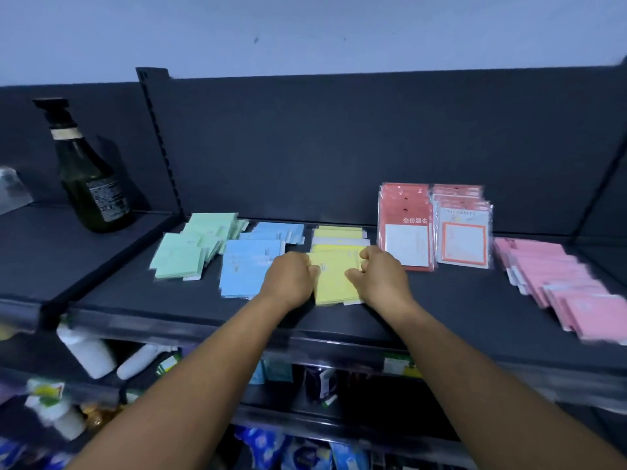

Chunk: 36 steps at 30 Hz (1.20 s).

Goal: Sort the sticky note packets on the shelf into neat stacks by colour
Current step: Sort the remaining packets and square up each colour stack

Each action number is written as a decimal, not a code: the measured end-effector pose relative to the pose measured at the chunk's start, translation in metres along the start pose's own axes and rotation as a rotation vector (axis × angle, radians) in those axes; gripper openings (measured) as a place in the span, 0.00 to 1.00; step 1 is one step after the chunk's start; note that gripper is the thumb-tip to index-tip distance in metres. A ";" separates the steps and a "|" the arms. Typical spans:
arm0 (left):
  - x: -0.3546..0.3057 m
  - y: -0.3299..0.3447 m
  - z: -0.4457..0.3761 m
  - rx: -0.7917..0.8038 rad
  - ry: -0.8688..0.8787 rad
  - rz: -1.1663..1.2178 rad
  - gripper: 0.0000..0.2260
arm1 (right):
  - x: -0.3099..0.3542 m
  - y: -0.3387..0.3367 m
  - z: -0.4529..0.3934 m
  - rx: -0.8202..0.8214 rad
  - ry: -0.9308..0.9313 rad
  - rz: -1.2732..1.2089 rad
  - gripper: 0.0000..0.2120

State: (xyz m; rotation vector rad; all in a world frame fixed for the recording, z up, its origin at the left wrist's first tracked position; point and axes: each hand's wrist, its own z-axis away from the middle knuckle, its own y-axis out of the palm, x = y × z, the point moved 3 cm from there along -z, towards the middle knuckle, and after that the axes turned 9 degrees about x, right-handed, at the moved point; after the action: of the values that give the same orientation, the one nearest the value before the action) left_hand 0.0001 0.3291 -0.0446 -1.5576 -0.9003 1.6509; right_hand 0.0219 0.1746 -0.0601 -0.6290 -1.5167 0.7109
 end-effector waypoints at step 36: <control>-0.363 0.195 0.090 0.174 0.717 -0.363 0.27 | -0.250 -0.285 0.171 -0.139 0.318 0.461 0.29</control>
State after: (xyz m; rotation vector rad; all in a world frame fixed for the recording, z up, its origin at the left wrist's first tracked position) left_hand -0.0768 -0.0847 -0.0162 -1.5788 -0.5801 0.7939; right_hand -0.1249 -0.2115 -0.0140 -1.1626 -1.1399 0.8088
